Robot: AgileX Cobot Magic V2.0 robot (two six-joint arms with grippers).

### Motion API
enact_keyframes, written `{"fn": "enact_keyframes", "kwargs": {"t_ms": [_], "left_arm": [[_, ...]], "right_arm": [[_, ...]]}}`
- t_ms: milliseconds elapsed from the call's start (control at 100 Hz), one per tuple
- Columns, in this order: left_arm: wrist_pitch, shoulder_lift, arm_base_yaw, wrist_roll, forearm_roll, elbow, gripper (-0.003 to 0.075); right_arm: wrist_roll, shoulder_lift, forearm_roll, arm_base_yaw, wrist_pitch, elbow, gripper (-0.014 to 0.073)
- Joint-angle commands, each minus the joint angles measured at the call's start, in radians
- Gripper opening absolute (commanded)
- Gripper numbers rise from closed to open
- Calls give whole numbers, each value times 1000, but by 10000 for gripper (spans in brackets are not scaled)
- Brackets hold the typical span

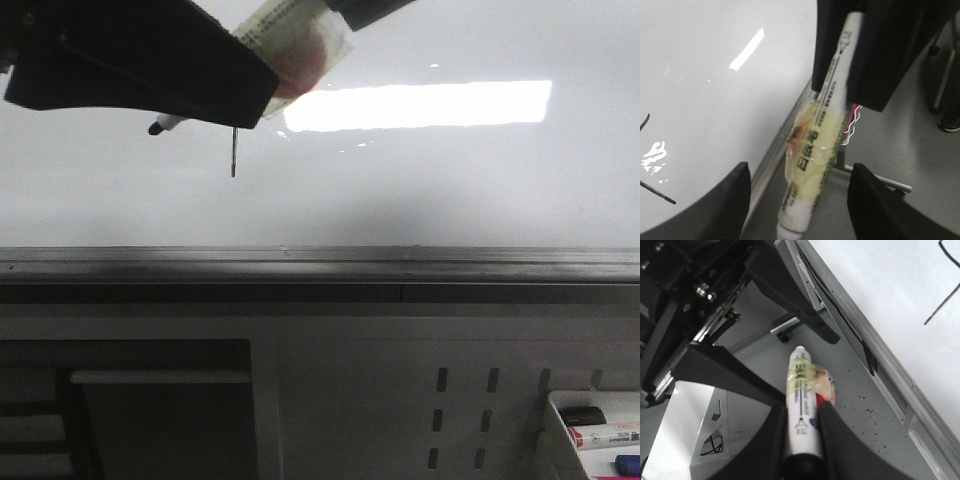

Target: Write number 4 on whiteboard

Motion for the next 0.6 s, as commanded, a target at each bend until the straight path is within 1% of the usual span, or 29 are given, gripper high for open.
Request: {"fn": "enact_keyframes", "kwargs": {"t_ms": [0, 100, 330, 400, 490, 590], "left_arm": [[-31, -7, -9, 8, -25, -35, 331], [-31, -7, -9, 9, -23, -35, 259], [-31, -7, -9, 10, -12, -35, 132], [-31, -7, -9, 10, -12, -35, 76], [-31, -7, -9, 10, -12, -35, -22], [-32, -7, -9, 10, -11, -35, -20]], "right_arm": [[0, -25, 41, -4, -11, -34, -43], [0, -25, 41, -4, -11, -34, -43], [0, -25, 41, -4, -7, -34, -43], [0, -25, 41, -4, 4, -34, -43], [0, -25, 41, -4, 11, -34, -43], [2, -25, 41, -4, 24, -34, -43]]}}
